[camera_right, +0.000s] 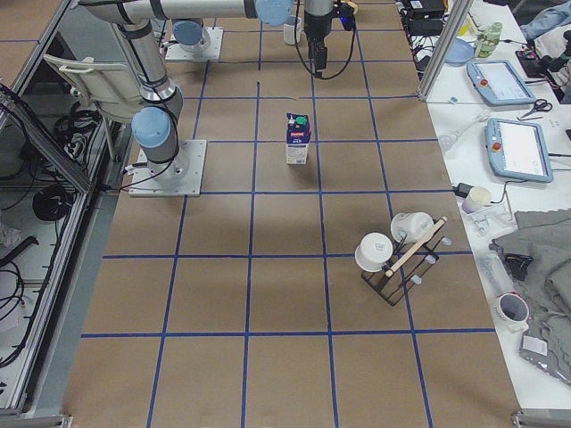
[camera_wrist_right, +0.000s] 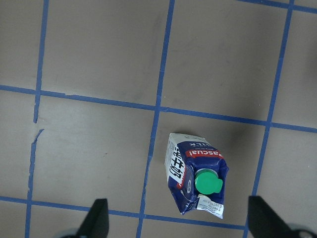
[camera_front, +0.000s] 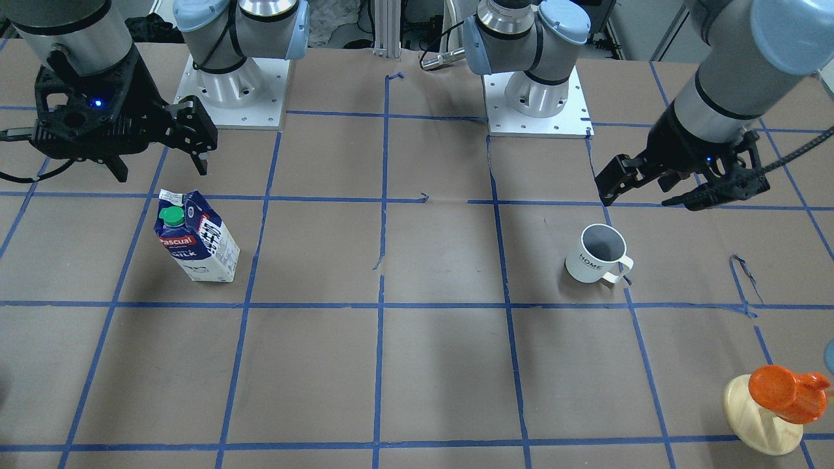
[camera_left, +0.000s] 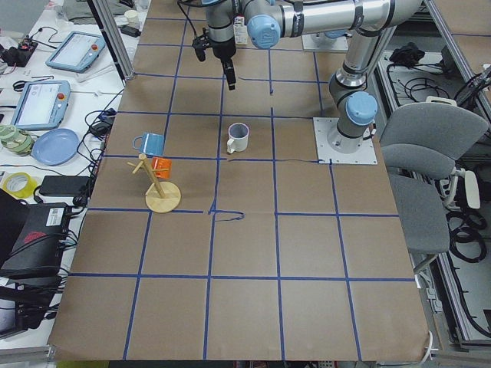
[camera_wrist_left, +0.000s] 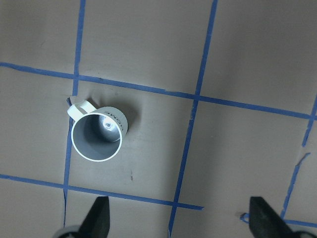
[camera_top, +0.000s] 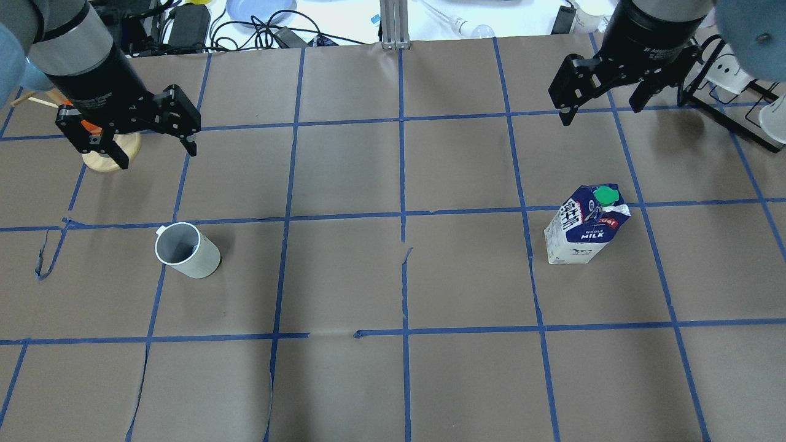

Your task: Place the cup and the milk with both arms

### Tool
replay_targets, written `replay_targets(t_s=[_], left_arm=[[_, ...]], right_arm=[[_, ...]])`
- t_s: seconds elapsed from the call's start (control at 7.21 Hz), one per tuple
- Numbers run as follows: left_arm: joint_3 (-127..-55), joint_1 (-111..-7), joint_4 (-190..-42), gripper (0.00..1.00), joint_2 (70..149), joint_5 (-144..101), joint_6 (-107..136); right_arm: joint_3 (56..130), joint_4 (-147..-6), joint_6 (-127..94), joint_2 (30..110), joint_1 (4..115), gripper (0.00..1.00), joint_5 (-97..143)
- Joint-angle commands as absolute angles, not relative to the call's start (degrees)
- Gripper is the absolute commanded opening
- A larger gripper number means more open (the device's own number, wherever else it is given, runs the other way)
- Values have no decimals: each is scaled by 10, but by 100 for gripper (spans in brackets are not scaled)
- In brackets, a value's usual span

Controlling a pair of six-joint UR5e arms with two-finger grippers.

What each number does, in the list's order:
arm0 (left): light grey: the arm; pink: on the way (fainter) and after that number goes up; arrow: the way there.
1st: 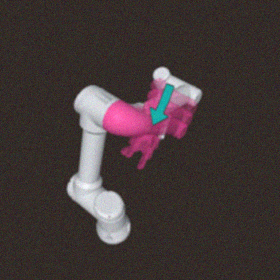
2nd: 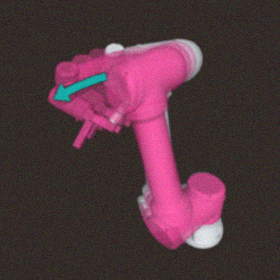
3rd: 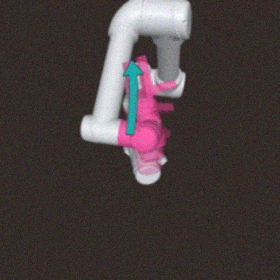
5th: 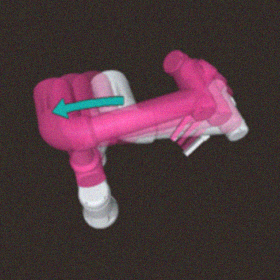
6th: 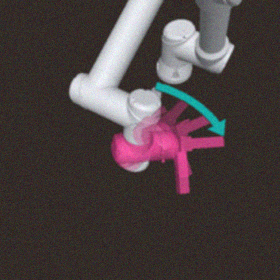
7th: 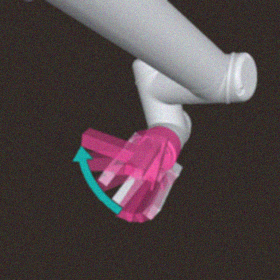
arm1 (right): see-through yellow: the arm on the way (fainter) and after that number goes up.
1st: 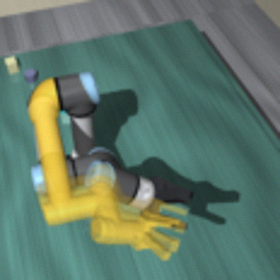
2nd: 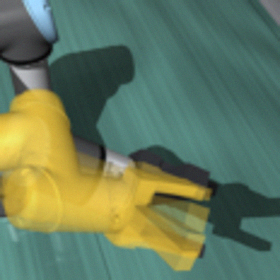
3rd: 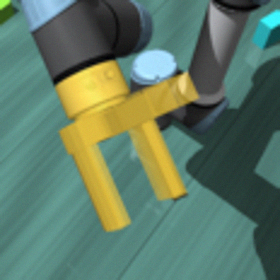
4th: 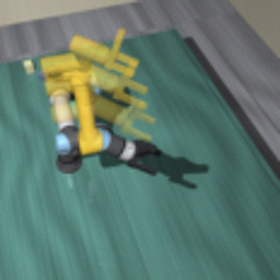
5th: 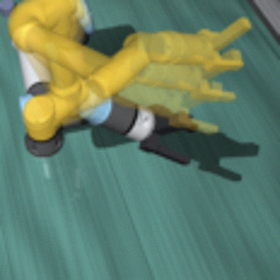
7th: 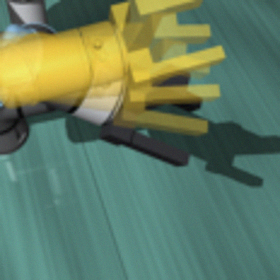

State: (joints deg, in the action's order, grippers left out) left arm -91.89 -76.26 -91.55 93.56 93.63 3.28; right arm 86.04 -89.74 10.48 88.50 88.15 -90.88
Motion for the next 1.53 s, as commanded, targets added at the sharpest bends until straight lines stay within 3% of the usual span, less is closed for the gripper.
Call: replay_targets(t_s=[0.0, 0.42, 1.11, 1.25, 1.39], left_arm=[[-1003, -682, -835, 100, 956, 939, -18], [-1096, -656, -761, 100, 981, 940, -30], [-1100, -657, -744, 99, 1038, 928, -26], [-1096, -657, -744, 47, 1044, 927, -20], [-1097, -657, -744, 15, 1045, 926, -19]], right_arm=[[860, -896, 105, 885, 882, 100, -909], [861, -897, 105, 885, 882, 100, -909], [861, -897, 105, 884, 882, 100, -909], [861, -898, 105, 884, 882, 100, -909], [861, -898, 105, 884, 882, 100, -909]])
